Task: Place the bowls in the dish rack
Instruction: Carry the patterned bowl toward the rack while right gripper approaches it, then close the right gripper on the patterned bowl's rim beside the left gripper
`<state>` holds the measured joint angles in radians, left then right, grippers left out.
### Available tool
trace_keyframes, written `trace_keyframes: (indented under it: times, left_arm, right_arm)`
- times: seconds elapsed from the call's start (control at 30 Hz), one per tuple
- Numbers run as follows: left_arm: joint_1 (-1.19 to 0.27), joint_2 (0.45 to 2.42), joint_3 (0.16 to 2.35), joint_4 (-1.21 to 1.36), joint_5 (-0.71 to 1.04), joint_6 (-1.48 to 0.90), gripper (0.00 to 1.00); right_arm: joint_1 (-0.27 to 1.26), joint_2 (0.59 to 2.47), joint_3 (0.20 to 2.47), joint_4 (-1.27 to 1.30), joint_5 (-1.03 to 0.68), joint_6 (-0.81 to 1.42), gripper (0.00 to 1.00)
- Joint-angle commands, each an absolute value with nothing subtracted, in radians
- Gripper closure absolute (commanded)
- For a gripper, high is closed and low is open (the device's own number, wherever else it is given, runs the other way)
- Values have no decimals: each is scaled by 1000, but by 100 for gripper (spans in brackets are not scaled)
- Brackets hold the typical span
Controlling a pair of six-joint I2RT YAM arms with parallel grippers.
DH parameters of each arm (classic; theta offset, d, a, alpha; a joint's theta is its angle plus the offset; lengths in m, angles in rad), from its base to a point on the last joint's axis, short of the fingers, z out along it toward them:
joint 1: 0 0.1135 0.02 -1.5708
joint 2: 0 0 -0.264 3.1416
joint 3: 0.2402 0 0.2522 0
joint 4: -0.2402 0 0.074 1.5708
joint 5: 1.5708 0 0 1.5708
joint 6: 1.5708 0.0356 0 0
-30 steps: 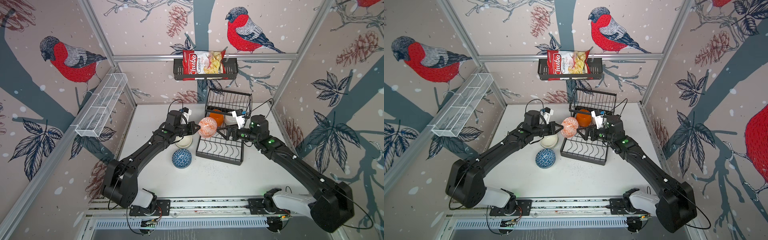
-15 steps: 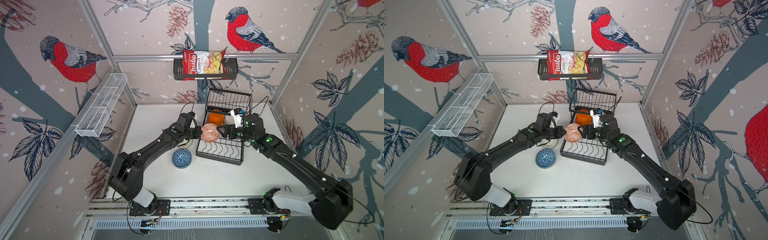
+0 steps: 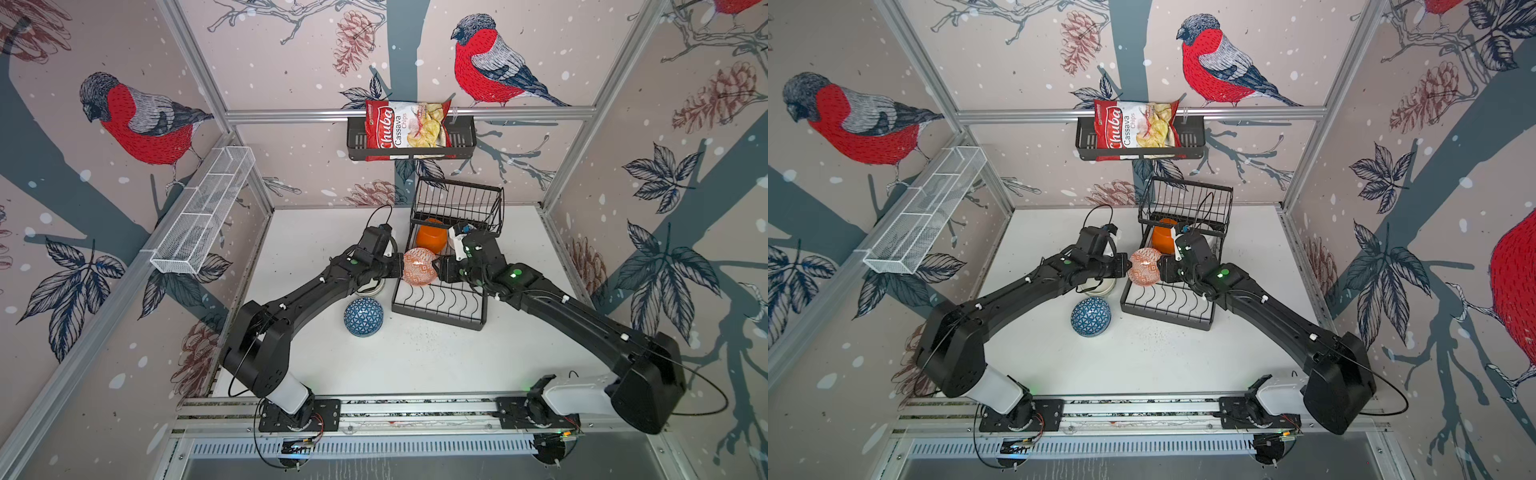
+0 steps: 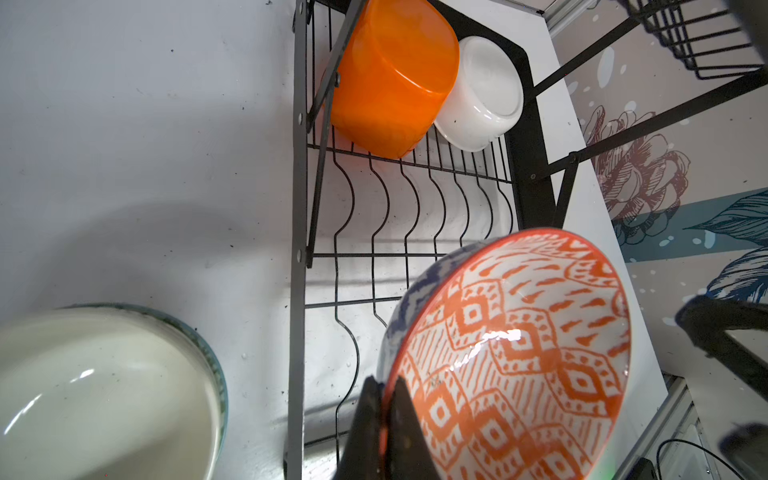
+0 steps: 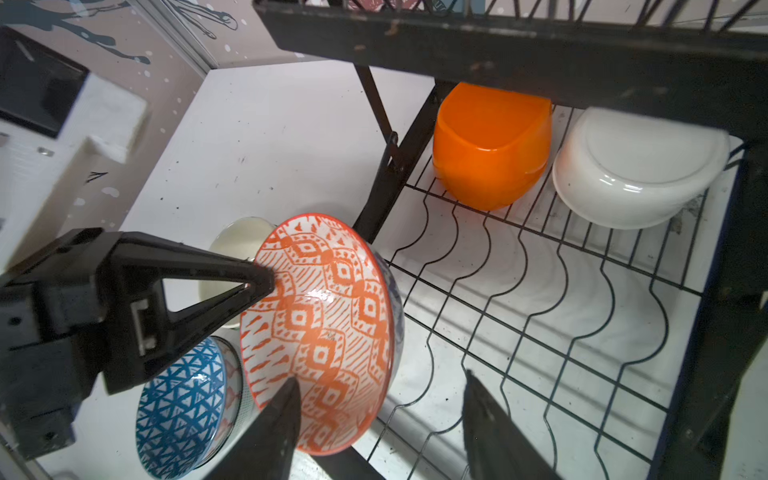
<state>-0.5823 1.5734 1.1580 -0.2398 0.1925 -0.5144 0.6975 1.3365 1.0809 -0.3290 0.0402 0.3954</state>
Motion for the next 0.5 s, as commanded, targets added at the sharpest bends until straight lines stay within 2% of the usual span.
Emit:
trace_keyframes:
  times: [0.0, 0.47]
  left_arm:
    - [-583, 1573, 1167, -213, 185, -497, 100]
    - [-595, 1586, 1164, -219, 156, -492, 100]
  right_arm:
    - [703, 1348, 1093, -334, 74, 414, 42]
    - [752, 1472, 1176, -411, 171, 424, 54]
